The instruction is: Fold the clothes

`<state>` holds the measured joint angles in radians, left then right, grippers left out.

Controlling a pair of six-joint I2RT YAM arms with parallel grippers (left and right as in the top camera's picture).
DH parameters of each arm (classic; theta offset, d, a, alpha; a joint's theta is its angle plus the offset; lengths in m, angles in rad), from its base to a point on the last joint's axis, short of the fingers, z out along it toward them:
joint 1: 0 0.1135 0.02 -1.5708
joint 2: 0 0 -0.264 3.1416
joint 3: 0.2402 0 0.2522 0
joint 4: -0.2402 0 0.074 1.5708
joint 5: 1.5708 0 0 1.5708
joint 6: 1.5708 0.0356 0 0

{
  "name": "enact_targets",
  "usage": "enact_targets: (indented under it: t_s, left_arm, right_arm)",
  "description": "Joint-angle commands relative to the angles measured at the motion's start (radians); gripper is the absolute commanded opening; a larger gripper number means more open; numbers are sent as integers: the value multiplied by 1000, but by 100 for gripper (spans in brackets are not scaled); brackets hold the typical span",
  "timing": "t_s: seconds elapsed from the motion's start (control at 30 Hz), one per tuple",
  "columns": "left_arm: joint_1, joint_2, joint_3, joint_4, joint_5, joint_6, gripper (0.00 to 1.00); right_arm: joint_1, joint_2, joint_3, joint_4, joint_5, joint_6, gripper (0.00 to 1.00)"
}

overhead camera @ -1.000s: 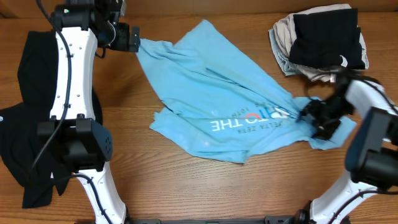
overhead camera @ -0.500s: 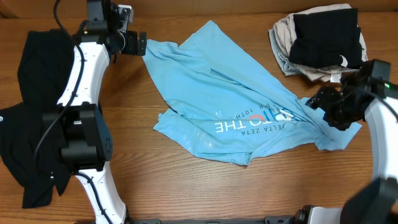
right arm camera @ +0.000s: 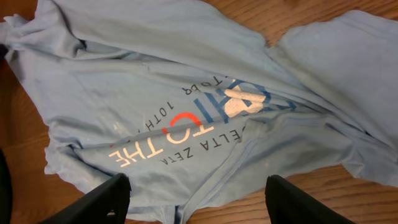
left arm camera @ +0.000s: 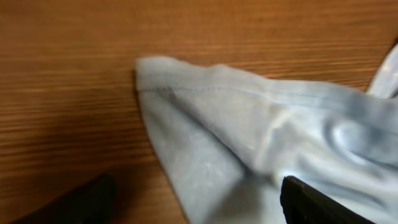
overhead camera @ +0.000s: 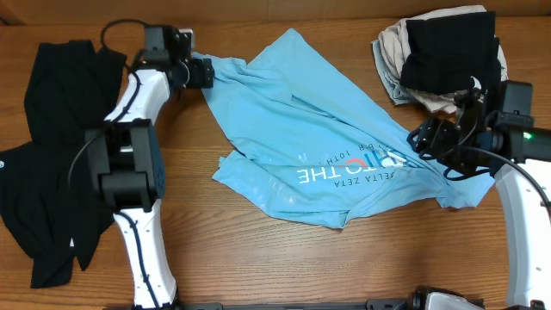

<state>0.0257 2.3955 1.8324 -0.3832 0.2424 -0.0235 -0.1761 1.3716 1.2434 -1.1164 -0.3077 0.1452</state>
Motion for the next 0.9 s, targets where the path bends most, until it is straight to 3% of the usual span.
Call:
enact_targets:
  t_s: [0.0,0.2,0.43,0.5,0.57,0.67,0.87]
  left_arm:
    - [-11,33,-8,26,49,-41,86]
    - [-16,66,-8,93,47,-45,81]
    - [-29,136,-8,235,43,-132,77]
    - [-34,148,-8,264,43,-151,66]
    - [-39,152,-8,275,37,-168,36]
    - [-39,149,-8,269,36,-171,8]
    - [4,73,23,94,35,-172,4]
  right_arm:
    - [17,-19,9,8,-1,-12,73]
    - [18,-19,9,8,-1,-12,73]
    - [18,-19,9,13,-1,-12,73]
    - [18,-19,9,17,-1,-12,72]
    - [18,-19,9,23,-1,-12,69]
    - [18,-19,9,34,-1,-11,67]
    - [20,-19,9,50,-2,-11,64]
